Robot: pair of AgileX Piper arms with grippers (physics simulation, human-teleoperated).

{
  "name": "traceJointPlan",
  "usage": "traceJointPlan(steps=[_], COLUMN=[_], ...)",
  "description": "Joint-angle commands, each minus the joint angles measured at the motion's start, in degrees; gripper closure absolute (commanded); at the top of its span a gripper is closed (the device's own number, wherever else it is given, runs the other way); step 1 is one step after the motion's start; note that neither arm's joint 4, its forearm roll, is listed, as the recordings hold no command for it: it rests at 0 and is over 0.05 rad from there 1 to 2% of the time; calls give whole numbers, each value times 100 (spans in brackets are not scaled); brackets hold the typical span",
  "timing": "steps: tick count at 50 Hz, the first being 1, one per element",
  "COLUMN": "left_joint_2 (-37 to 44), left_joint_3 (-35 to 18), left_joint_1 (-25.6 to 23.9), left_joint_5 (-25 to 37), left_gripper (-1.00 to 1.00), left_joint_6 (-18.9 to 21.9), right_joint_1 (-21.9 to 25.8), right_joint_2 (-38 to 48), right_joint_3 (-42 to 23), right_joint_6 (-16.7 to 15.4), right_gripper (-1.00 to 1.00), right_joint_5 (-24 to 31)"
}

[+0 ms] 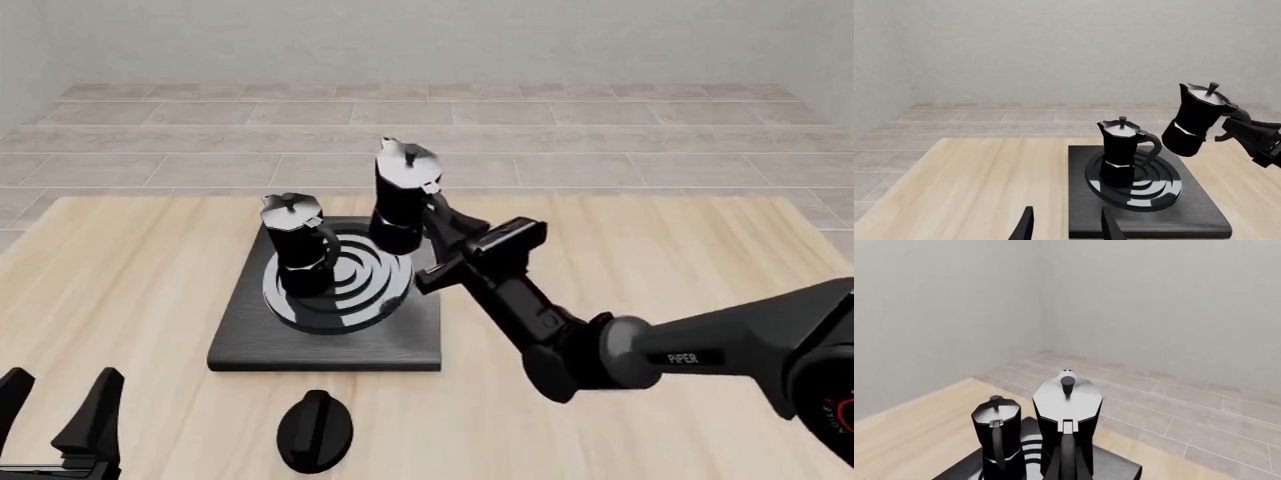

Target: Put both moka pots on the stove.

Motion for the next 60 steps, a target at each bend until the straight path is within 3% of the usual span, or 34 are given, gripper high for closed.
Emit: traceJointPlan(steps=[1,22,60], left_joint_2=[0,0,0], left_joint_3=[0,0,0], left_joint_1=[0,0,-1], left_joint_5=[1,0,0], left_gripper=[-100,-100,-100], left_joint_6=[0,-1,0], right_joint_1=[41,-59,32], right_joint_2=[226,695,951], right_joint_3=[-478,-949,-1046], right_joint_6=[-79,-149,-63], right_gripper=[100,100,100], right_joint_5=[85,339,466])
